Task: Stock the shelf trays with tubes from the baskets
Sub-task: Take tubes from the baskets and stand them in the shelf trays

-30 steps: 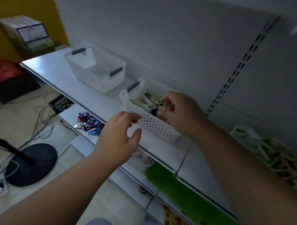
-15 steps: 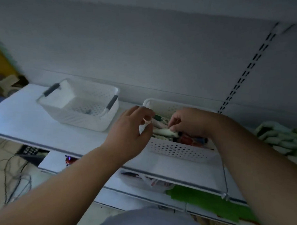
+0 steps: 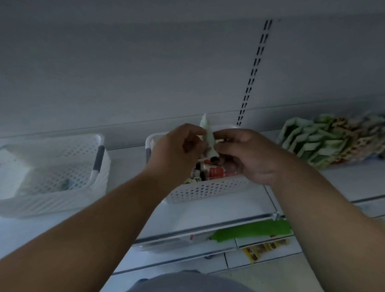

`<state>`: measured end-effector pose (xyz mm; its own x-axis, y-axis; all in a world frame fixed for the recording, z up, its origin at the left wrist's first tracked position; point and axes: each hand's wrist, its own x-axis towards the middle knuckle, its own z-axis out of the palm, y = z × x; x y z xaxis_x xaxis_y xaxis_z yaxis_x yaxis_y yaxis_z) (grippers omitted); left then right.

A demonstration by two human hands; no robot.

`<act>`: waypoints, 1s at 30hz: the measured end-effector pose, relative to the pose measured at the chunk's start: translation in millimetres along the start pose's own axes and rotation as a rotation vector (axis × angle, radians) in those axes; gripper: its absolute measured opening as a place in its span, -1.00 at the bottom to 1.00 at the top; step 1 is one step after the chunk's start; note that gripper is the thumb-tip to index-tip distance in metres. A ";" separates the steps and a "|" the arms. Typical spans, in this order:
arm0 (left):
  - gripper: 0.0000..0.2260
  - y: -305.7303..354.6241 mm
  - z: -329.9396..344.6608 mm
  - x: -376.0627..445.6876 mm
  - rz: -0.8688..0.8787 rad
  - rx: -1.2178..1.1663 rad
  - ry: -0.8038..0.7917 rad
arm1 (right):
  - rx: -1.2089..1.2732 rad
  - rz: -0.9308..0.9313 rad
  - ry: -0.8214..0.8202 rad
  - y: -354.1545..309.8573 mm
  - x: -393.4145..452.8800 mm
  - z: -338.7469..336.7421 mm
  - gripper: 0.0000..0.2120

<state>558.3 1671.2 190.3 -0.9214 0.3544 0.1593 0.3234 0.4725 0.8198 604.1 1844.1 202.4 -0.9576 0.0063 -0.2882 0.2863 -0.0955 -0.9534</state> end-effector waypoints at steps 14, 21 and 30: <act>-0.86 -25.8 -8.2 31.8 -0.006 0.573 -0.770 | -0.168 -0.134 0.204 12.9 -4.9 1.5 -0.79; -0.81 -16.6 -12.7 17.8 0.112 0.458 -0.400 | -0.241 -0.263 0.255 17.5 -22.4 -6.3 -0.73; -0.70 56.8 17.0 -35.8 0.273 0.101 -0.066 | -0.279 -0.438 0.348 7.9 -75.9 -50.3 -0.83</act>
<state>613.4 1699.1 221.8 -0.7826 0.5293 0.3278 0.5803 0.4294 0.6920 680.7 1892.9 212.2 -0.9343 0.3148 0.1673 -0.0872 0.2531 -0.9635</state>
